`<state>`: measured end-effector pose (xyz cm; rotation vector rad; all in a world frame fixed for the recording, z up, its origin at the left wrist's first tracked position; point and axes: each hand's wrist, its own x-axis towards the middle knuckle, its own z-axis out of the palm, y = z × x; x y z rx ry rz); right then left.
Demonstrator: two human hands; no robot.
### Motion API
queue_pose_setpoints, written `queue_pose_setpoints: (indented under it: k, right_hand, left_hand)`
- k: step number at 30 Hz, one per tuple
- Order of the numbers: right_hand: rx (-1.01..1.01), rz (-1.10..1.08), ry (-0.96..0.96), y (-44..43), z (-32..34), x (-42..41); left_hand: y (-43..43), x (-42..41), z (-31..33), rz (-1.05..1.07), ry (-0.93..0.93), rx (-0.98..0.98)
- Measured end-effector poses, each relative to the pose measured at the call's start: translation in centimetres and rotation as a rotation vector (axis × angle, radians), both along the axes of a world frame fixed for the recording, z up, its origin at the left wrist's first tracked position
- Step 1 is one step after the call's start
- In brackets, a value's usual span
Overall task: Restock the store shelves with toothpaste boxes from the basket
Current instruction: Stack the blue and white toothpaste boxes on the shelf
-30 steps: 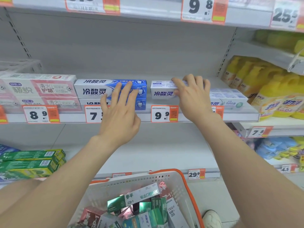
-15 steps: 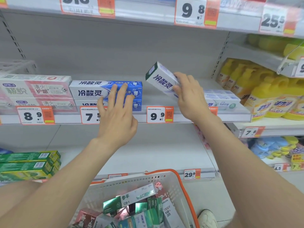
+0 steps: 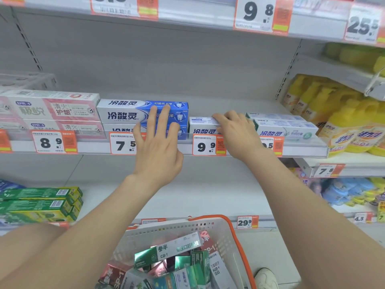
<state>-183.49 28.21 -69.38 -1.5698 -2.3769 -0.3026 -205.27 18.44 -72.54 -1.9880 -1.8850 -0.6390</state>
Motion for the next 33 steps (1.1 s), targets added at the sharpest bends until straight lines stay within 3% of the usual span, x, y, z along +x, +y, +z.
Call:
queue_pose_setpoints:
  k: [10,17,25,33]
  right_hand:
    - [-0.065,0.082,0.072,-0.3,0.4,0.7]
    - [0.122,-0.345,0.319,0.1,0.5,7.0]
    - [-0.109,-0.322,0.082,2.0,-0.4,11.7]
    - [-0.085,-0.312,0.035,1.7,-1.1,9.6]
  left_hand:
    - [-0.2,1.1,-0.2,-0.038,-0.015,0.024]
    - [-1.1,4.1,-0.3,-0.273,0.072,0.013]
    - [2.4,7.7,0.3,-0.345,0.121,-0.078]
    - [6.0,10.3,0.3,-0.273,0.122,-0.098]
